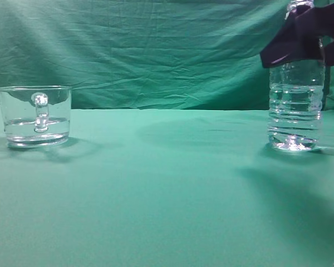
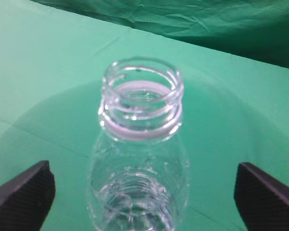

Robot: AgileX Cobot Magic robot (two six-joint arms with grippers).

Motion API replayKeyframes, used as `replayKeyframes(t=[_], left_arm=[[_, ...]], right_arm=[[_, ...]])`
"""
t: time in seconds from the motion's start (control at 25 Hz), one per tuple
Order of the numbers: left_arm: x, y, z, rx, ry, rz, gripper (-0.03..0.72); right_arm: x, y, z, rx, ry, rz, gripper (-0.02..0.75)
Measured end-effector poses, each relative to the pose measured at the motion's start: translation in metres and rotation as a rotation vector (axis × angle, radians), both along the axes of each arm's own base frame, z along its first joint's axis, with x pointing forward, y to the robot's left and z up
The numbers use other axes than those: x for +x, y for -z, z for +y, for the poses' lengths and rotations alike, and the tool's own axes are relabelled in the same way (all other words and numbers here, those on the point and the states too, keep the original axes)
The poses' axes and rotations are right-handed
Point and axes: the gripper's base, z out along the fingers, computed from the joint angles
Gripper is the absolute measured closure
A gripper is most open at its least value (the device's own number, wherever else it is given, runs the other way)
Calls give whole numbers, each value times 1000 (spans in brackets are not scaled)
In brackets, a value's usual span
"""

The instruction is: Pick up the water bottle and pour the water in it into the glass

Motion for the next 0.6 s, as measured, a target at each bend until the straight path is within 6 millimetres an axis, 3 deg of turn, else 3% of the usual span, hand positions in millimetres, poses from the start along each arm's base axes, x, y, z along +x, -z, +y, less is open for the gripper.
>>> replayKeyframes(t=[0.2,0.36,0.52,0.6], left_arm=[[0,0,0,0,0,0,688],[0,0,0,0,0,0,688],[0,0,0,0,0,0,688],[0,0,0,0,0,0,688]], right_arm=[[-25,-42,-11,14,73,-14,69],[-51,-69,-22,-4,138,-35,281],[-77,-89,-33,34,204,-69,592],[-89,-95,-37,77,241,-72,682]])
